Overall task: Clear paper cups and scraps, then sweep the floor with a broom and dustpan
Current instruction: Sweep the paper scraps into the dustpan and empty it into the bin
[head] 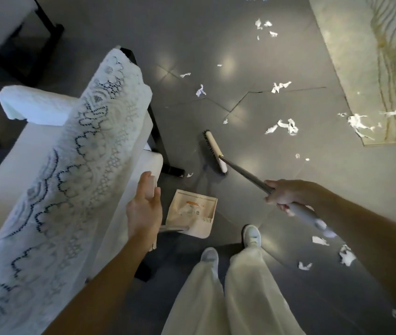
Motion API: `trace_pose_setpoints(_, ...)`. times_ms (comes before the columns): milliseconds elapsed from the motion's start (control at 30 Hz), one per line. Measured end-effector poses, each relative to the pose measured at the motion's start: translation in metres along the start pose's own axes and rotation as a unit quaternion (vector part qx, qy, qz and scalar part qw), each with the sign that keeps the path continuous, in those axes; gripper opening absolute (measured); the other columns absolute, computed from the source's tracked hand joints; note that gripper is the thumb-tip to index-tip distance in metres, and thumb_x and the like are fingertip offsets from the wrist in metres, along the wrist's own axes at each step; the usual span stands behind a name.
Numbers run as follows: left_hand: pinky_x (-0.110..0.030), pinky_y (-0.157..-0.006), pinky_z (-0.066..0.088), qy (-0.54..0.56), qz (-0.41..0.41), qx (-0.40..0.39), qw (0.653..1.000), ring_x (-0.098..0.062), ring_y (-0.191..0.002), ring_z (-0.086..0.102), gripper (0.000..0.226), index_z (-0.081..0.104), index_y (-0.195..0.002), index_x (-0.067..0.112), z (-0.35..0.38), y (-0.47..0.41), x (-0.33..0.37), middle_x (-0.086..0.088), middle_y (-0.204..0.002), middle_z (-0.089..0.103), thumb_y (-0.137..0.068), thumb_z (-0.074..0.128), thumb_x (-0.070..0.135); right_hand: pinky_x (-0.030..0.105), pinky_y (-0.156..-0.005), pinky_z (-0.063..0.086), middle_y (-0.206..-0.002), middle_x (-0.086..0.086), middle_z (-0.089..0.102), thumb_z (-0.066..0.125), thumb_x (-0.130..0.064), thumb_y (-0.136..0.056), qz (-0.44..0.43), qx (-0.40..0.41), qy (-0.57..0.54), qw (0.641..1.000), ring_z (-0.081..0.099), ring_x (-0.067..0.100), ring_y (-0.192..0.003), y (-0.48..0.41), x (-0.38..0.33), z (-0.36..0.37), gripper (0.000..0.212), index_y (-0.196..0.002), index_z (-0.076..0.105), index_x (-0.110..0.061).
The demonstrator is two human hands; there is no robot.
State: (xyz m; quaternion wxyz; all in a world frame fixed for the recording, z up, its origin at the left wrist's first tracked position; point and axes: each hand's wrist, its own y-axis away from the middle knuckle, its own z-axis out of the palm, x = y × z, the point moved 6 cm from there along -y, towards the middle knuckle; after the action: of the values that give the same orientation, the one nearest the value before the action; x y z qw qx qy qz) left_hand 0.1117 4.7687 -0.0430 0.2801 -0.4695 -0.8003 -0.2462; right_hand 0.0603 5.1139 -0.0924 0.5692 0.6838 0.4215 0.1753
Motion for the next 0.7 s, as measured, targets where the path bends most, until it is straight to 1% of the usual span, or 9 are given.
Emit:
trace_pose_setpoints(67, -0.042, -0.092, 0.05, -0.001, 0.01, -0.005, 1.0, -0.031, -0.098, 0.064, 0.04, 0.046, -0.137, 0.033, -0.005, -0.002, -0.007, -0.001, -0.129, 0.061, -0.097, 0.05, 0.032, 0.022, -0.041, 0.036, -0.052, 0.005, 0.045, 0.056, -0.012, -0.095, 0.007, -0.017, -0.028, 0.999, 0.039, 0.01, -0.041, -0.016, -0.013, 0.02, 0.057, -0.144, 0.033, -0.031)
trace_pose_setpoints(167, -0.025, -0.093, 0.045, 0.0, 0.037, 0.004, 0.999, -0.027, -0.102, 0.064, 0.039, 0.049, -0.137, 0.026, -0.012, -0.011, -0.01, -0.002, -0.133, 0.059, -0.098, 0.051, 0.028, 0.021, -0.042, 0.037, -0.064, 0.006, 0.049, 0.059, -0.014, -0.094, 0.009, -0.05, -0.053, 0.997, 0.039, 0.009, -0.045, -0.038, -0.038, 0.049, 0.061, -0.145, 0.034, -0.036)
trace_pose_setpoints(233, -0.009, -0.084, 0.033, -0.01, 0.054, 0.012, 0.998, -0.02, -0.1, 0.062, 0.037, 0.051, -0.135, 0.021, -0.015, -0.018, -0.008, -0.002, -0.132, 0.059, -0.099, 0.051, 0.025, 0.021, -0.044, 0.038, -0.069, 0.004, 0.05, 0.059, -0.016, -0.094, 0.006, -0.057, -0.046, 0.997, 0.041, 0.009, -0.047, -0.048, -0.056, 0.066, 0.064, -0.146, 0.031, -0.039)
trace_pose_setpoints(333, -0.002, -0.077, 0.029, 0.001, 0.057, 0.005, 0.998, -0.005, -0.091, 0.052, 0.036, 0.051, -0.134, 0.021, -0.018, -0.027, -0.006, -0.002, -0.123, 0.062, -0.099, 0.051, 0.027, 0.023, -0.052, 0.038, -0.077, 0.002, 0.048, 0.06, -0.02, -0.094, 0.008, -0.07, -0.02, 0.997, 0.043, 0.012, -0.058, -0.05, -0.067, 0.092, 0.068, -0.147, 0.026, -0.045)
trace_pose_setpoints(433, -0.003, -0.072, 0.033, 0.013, 0.068, -0.007, 0.998, -0.009, -0.084, 0.053, 0.037, 0.05, -0.135, 0.018, -0.018, -0.033, -0.006, 0.003, -0.11, 0.058, -0.099, 0.052, 0.025, 0.024, -0.047, 0.04, -0.07, 0.004, 0.049, 0.057, -0.021, -0.095, 0.014, -0.078, 0.026, 0.997, 0.043, 0.012, -0.054, -0.033, -0.05, 0.107, 0.07, -0.149, 0.019, -0.045)
trace_pose_setpoints(500, -0.007, -0.078, 0.034, 0.016, 0.078, -0.027, 0.996, -0.014, -0.093, 0.057, 0.039, 0.048, -0.138, 0.017, -0.017, -0.036, -0.004, 0.004, -0.117, 0.058, -0.099, 0.05, 0.025, 0.019, -0.037, 0.035, -0.05, 0.002, 0.048, 0.053, -0.016, -0.098, 0.037, -0.107, -0.017, 0.993, 0.038, 0.009, -0.039, -0.016, -0.028, 0.108, 0.07, -0.149, 0.016, -0.046)
trace_pose_setpoints(567, -0.009, -0.091, 0.033, 0.025, 0.098, -0.043, 0.994, -0.018, -0.111, 0.057, 0.04, 0.047, -0.139, 0.013, -0.014, -0.038, -0.003, -0.002, -0.131, 0.058, -0.099, 0.05, 0.022, 0.016, -0.034, 0.031, -0.04, -0.001, 0.04, 0.047, -0.015, -0.1, 0.052, -0.135, -0.049, 0.988, 0.031, 0.007, -0.032, 0.009, -0.007, 0.101, 0.066, -0.149, 0.014, -0.045)
trace_pose_setpoints(633, -0.008, -0.096, 0.028, 0.036, 0.099, -0.065, 0.992, -0.012, -0.12, 0.052, 0.041, 0.047, -0.139, 0.016, -0.01, -0.035, -0.001, 0.001, -0.137, 0.055, -0.099, 0.05, 0.02, 0.017, -0.034, 0.031, -0.04, -0.001, 0.038, 0.047, -0.016, -0.101, 0.05, -0.143, -0.039, 0.988, 0.031, 0.007, -0.032, 0.034, 0.014, 0.09, 0.063, -0.149, 0.015, -0.042)
trace_pose_setpoints(700, -0.003, -0.095, 0.026, 0.041, 0.108, -0.098, 0.988, 0.0, -0.115, 0.047, 0.04, 0.047, -0.138, 0.025, -0.004, -0.029, 0.004, 0.014, -0.132, 0.053, -0.098, 0.051, 0.021, 0.017, -0.034, 0.032, -0.042, 0.0, 0.038, 0.049, -0.016, -0.1, 0.047, -0.129, -0.052, 0.989, 0.032, 0.008, -0.031, 0.052, 0.033, 0.08, 0.061, -0.148, 0.02, -0.042)
